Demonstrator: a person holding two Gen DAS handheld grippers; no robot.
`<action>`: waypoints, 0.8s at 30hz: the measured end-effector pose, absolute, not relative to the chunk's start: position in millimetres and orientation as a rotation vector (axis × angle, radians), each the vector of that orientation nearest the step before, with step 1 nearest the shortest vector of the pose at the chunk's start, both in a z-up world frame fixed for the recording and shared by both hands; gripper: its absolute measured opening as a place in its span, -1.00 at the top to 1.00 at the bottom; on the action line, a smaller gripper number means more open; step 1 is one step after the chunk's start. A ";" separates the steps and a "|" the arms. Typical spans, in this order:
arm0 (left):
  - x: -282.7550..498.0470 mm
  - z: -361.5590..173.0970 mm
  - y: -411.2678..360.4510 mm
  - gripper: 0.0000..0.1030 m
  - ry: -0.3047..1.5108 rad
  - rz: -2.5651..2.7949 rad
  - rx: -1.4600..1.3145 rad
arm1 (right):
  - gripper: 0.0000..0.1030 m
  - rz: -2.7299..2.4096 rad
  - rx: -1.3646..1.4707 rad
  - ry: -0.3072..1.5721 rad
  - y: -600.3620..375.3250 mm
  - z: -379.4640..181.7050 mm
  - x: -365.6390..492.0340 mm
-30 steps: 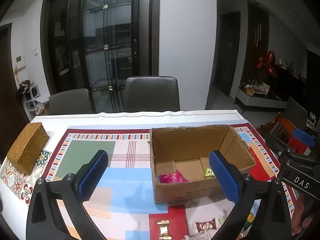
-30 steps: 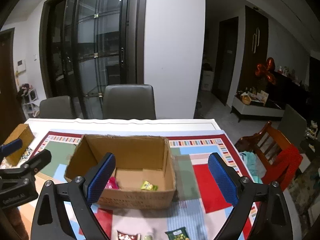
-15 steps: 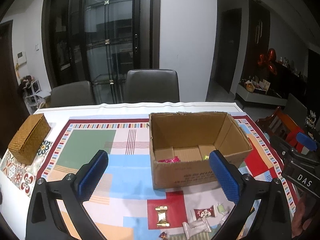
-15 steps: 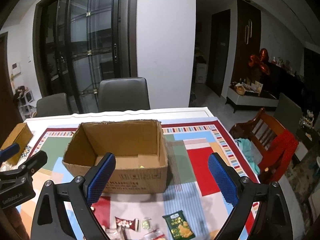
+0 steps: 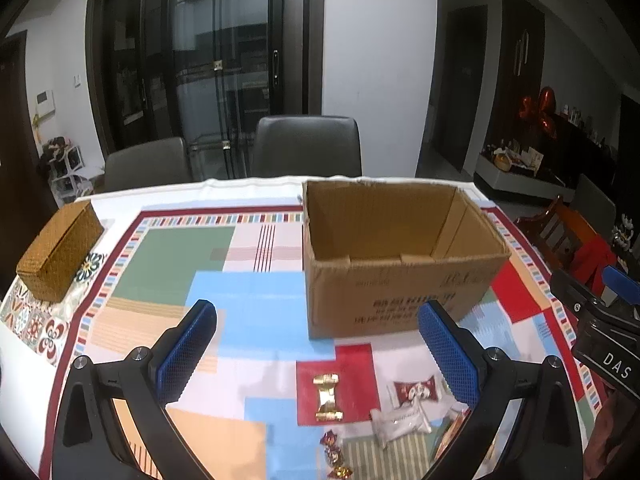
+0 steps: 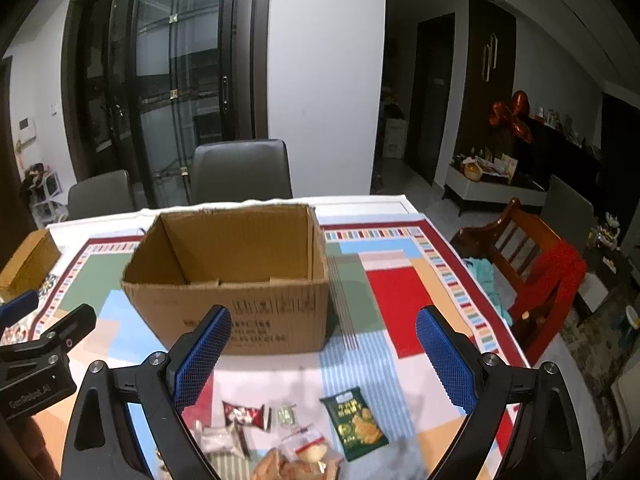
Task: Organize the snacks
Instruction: 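Withdraw both tools from the box back toward the remaining snacks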
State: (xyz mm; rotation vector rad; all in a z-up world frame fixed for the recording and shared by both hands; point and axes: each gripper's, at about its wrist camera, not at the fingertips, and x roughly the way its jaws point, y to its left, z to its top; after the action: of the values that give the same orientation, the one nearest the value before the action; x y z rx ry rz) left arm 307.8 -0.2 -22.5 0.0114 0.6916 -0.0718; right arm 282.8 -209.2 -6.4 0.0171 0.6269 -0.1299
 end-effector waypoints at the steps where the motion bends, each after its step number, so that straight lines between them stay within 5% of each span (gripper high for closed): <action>1: 305.6 -26.0 0.4 -0.99 0.697 -0.071 0.011 | -0.84 -0.131 0.019 0.632 -208.6 -8.7 281.0; 24: 261.9 -92.4 2.2 -0.99 0.803 -0.056 0.040 | -0.84 -0.122 0.069 0.814 -202.2 -73.5 238.4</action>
State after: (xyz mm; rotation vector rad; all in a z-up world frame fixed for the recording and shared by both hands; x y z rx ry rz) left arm 261.9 2.2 -92.4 0.0396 0.8032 -0.0560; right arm 238.4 -202.2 -73.5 0.0690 0.8142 -0.1224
